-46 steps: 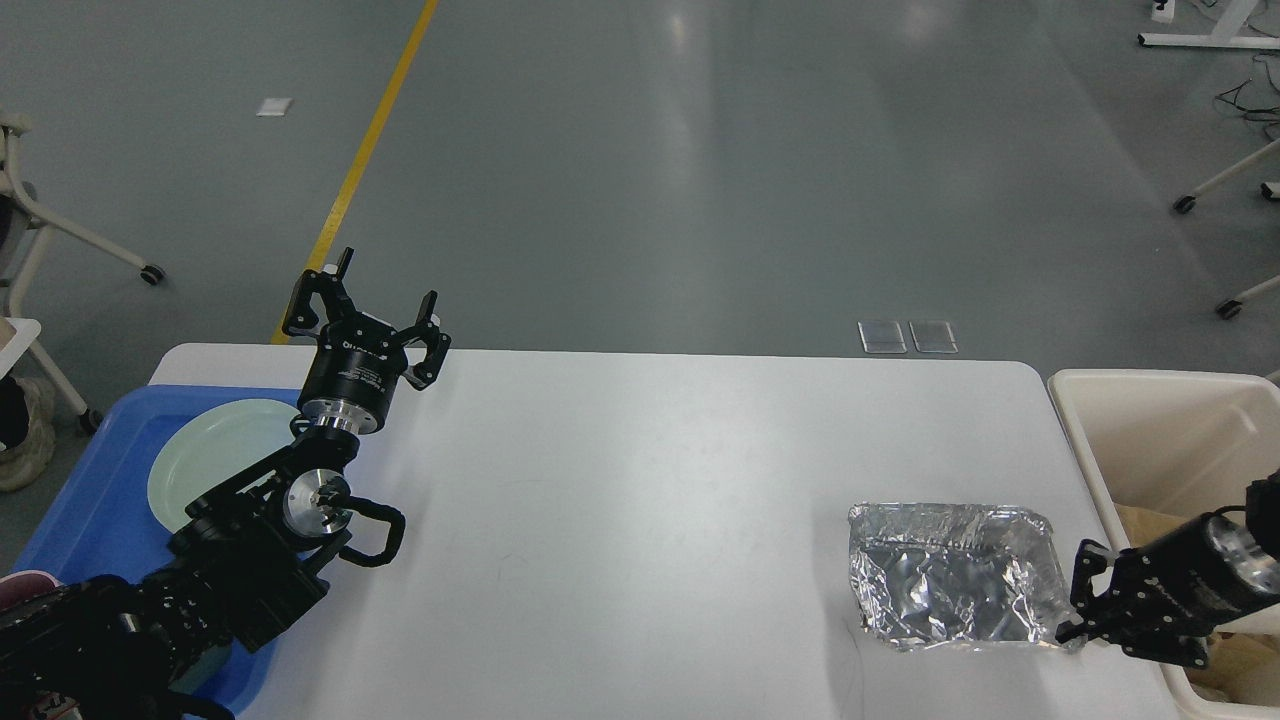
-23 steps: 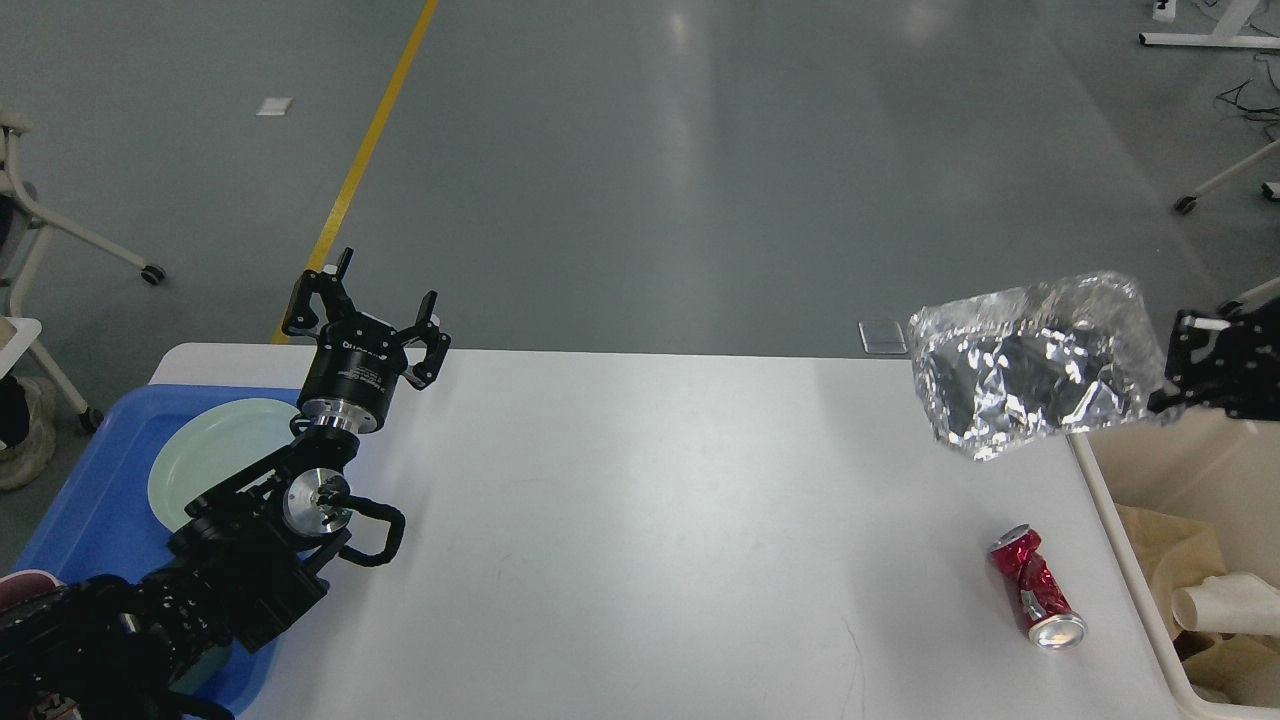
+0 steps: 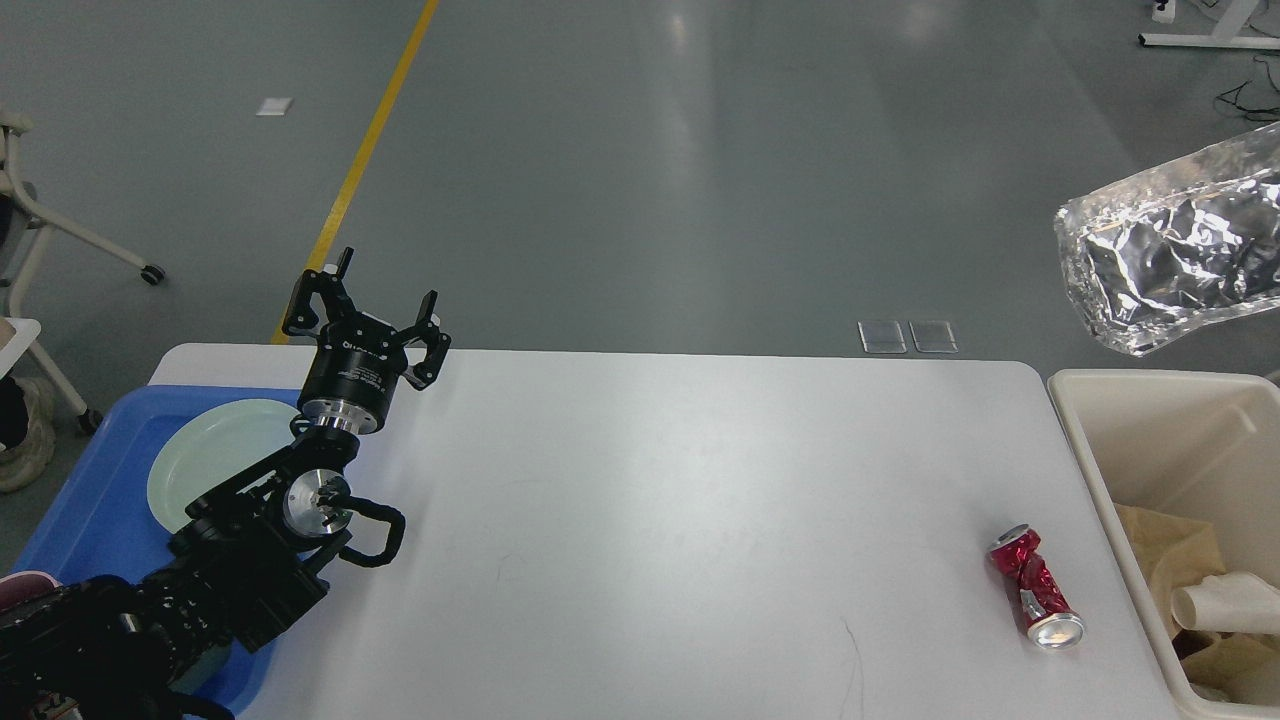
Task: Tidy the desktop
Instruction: 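Grasp the foil package with the right gripper and lift it, then carry the foil package over the white bin and drop it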
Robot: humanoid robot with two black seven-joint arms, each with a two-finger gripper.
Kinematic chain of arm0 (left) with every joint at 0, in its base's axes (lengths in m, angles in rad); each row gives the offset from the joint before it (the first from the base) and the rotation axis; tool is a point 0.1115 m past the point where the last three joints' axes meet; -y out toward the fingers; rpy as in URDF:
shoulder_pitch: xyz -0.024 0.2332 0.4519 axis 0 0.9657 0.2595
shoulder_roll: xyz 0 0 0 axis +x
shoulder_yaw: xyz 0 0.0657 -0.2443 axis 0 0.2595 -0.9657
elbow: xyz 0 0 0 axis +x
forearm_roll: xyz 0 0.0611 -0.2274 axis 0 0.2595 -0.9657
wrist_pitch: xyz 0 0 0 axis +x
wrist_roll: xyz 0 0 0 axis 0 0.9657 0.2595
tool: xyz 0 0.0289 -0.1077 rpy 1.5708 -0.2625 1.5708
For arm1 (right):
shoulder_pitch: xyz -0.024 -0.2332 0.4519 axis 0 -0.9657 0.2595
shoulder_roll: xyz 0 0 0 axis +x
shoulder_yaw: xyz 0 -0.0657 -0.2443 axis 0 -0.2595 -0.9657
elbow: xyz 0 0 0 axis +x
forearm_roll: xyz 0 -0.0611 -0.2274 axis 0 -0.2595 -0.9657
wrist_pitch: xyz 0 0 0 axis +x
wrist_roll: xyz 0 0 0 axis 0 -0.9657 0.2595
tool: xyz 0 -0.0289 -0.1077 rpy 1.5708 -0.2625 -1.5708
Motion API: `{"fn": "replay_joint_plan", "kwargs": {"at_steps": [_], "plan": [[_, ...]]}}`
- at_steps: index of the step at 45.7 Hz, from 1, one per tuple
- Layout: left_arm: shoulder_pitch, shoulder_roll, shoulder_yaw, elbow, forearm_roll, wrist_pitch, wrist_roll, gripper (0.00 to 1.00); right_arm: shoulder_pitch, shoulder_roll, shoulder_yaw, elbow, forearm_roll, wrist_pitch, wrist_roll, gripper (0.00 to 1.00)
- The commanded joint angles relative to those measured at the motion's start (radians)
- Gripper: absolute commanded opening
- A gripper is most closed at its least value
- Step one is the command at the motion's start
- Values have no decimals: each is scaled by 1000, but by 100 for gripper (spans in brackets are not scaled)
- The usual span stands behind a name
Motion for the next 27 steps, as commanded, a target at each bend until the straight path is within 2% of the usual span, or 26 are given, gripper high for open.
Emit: {"fn": "replay_joint_plan", "kwargs": {"at_steps": [1, 6, 22, 27], "plan": [[0, 0, 0, 0, 0, 0, 0, 97, -96, -32, 14, -86, 17, 0, 0, 0], [0, 0, 0, 0, 0, 0, 0, 97, -233, -53, 56, -143, 23, -10, 0, 0], [0, 0, -1, 0, 0, 0, 1, 97, -630, -83, 287, -145, 27, -547, 0, 0], [0, 0, 0, 0, 0, 0, 0, 97, -744, -80, 384, -145, 58, -667, 2, 0]]}}
